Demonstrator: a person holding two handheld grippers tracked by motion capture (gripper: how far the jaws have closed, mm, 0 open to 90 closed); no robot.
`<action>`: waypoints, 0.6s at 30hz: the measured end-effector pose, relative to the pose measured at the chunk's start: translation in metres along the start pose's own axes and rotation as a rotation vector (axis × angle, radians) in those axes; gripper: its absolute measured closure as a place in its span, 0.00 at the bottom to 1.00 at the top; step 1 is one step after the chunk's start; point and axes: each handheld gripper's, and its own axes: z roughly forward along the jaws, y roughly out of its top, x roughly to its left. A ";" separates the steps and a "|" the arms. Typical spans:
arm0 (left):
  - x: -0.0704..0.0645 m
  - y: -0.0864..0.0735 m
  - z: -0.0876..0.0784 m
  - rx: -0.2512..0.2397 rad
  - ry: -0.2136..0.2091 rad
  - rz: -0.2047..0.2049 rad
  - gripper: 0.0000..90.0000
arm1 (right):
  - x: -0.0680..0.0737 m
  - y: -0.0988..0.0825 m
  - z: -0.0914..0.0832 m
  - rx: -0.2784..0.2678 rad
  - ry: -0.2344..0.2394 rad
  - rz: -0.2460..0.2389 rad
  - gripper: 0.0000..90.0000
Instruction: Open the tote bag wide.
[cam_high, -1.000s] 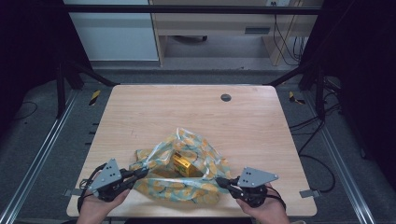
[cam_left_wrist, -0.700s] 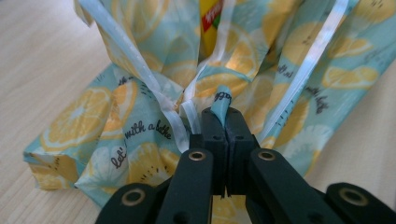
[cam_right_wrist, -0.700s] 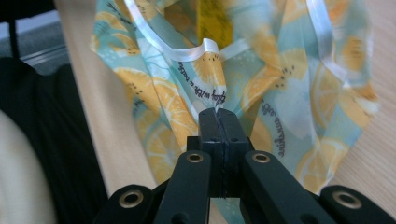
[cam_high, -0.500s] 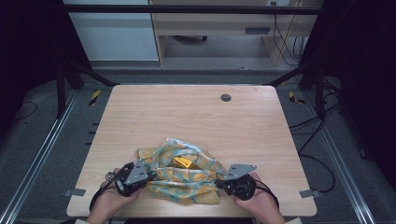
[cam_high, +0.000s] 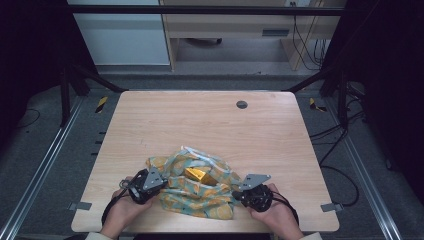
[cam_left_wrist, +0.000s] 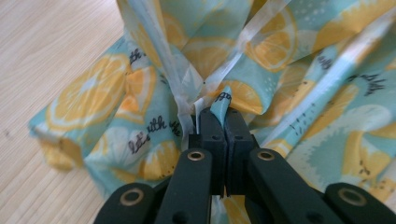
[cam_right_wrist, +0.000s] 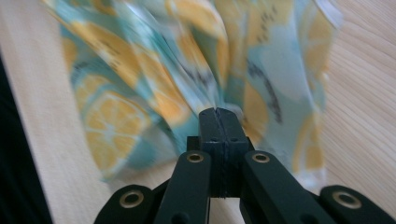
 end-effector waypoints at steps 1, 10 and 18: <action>0.001 -0.001 0.000 -0.013 -0.004 -0.016 0.99 | -0.002 -0.001 -0.001 0.000 -0.001 0.011 1.00; -0.005 0.003 -0.005 -0.036 0.000 0.010 0.95 | -0.001 -0.002 -0.012 -0.050 0.003 0.023 1.00; -0.006 0.003 -0.008 -0.038 0.013 0.016 0.93 | -0.009 -0.011 -0.038 -0.123 -0.025 0.066 0.91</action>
